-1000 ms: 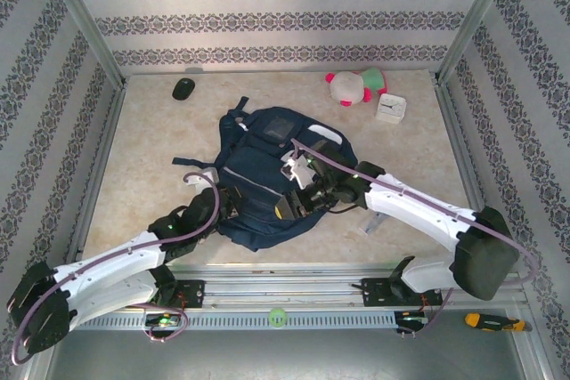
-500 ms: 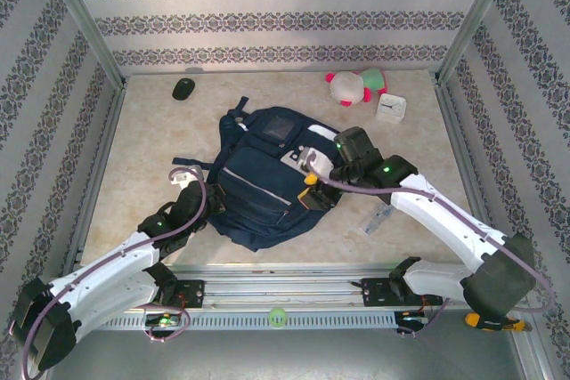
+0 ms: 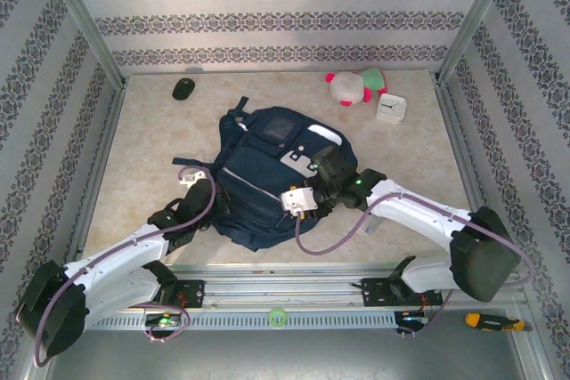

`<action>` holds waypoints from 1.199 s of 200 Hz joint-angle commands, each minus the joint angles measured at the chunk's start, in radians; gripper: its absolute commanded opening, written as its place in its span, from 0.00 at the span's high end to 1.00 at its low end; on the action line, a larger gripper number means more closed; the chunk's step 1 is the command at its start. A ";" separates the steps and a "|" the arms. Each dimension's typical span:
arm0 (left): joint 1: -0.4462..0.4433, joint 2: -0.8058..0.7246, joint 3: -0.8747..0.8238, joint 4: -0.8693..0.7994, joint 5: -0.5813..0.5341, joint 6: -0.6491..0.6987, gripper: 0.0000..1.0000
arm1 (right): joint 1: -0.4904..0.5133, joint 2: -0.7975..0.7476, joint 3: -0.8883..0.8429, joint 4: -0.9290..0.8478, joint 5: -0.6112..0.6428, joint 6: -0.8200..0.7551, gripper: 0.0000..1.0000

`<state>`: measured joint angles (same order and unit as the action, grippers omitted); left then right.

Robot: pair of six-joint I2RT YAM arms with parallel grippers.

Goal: Pack books, pencil case, and school supplies into a backpack

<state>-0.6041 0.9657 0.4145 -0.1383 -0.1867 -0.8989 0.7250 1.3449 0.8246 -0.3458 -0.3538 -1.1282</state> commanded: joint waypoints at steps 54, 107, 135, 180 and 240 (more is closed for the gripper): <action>0.031 0.020 0.094 -0.013 0.061 0.129 0.79 | 0.007 -0.031 -0.019 0.190 -0.005 0.080 1.00; 0.018 -0.025 0.251 -0.167 0.196 0.279 0.53 | 0.005 -0.076 0.025 0.181 -0.167 0.318 1.00; -0.047 -0.041 0.312 -0.214 0.208 0.324 0.49 | 0.004 -0.056 0.045 0.182 -0.209 0.398 1.00; -0.166 -0.068 0.342 -0.214 0.215 0.394 0.46 | -0.007 -0.004 0.096 0.178 -0.297 0.504 1.00; -0.262 -0.035 0.308 -0.168 0.294 0.496 0.44 | -0.021 0.061 0.155 0.146 -0.372 0.568 1.00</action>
<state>-0.8326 0.9127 0.7288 -0.3073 0.0753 -0.4740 0.7143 1.4040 0.9173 -0.2436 -0.6029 -0.6212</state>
